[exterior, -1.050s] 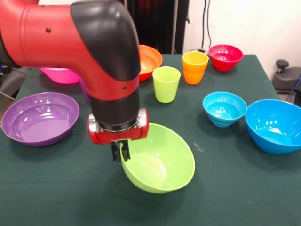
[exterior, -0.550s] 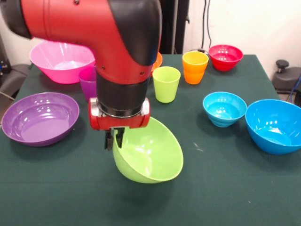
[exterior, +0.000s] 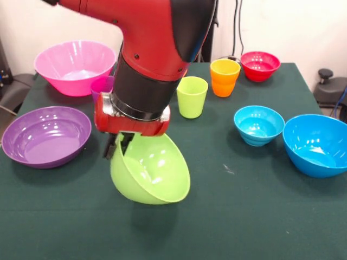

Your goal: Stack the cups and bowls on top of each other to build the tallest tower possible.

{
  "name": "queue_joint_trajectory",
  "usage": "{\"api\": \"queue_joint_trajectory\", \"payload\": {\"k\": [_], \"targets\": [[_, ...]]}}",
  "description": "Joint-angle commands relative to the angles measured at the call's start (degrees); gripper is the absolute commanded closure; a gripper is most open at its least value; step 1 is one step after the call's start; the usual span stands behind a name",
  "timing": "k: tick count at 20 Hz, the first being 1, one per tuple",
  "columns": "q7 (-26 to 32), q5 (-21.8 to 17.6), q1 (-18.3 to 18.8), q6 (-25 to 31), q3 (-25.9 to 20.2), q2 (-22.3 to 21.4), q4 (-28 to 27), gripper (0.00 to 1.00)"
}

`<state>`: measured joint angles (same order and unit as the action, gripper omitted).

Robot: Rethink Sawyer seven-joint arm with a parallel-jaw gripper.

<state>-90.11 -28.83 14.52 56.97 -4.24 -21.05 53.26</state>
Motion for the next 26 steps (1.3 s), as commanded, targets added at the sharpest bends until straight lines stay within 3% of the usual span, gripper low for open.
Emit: {"api": "queue_joint_trajectory", "payload": {"k": [1, 14, 26], "targets": [[-11.53, -3.07, -4.01, 5.56, 5.98, 0.45, -3.93, 1.0], [-17.99, -4.42, -12.68, 5.7, 18.11, 3.98, -7.56, 1.0], [-22.11, -1.61, -17.54, 6.76, 24.85, 7.95, -10.23, 1.0]]}}
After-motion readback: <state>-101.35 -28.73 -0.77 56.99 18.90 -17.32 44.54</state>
